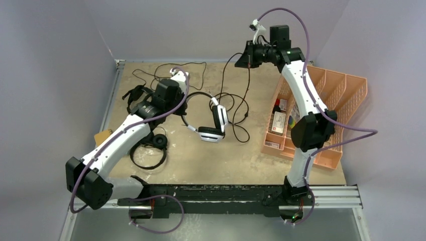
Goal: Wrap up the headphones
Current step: Wrap the headphones cable around the headphones.
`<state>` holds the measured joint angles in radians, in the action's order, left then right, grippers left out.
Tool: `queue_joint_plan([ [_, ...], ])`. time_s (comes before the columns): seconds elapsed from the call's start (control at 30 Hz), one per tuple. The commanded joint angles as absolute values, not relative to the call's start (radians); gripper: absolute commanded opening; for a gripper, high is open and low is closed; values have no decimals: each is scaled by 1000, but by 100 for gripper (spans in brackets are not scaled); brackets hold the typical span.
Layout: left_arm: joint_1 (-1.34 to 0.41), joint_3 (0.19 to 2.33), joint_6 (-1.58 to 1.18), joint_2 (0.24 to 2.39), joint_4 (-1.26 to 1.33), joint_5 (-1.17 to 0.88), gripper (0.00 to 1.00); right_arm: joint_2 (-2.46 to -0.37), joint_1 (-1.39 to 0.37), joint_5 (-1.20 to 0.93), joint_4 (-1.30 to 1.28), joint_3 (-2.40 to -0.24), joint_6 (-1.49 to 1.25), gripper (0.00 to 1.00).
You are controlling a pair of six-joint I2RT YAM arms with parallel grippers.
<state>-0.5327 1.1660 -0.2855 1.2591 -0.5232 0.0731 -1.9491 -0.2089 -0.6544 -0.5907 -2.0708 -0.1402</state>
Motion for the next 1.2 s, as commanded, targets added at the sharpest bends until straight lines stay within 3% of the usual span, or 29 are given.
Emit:
queue_joint_plan([
  [0.0,-548,1215,-238,1299,-441,290,0,-1865,-210,-820,-625,-2135,-186,0],
  [0.13,-549,1265,-301,1367,-447,427,0,-1850,-221,-957,-601,-2133,-253,0],
  [0.33,-548,1306,-401,1437,-391,478,0,-1842,-291,-1044,-557,-2134,-323,0],
  [0.57,-542,1403,-609,1511,-433,733,0,-1785,-404,-991,-566,-2090,-330,0],
  [1.17,-345,1683,-925,1619,-452,571,0,-1573,-616,-808,28,-1545,-554,0],
])
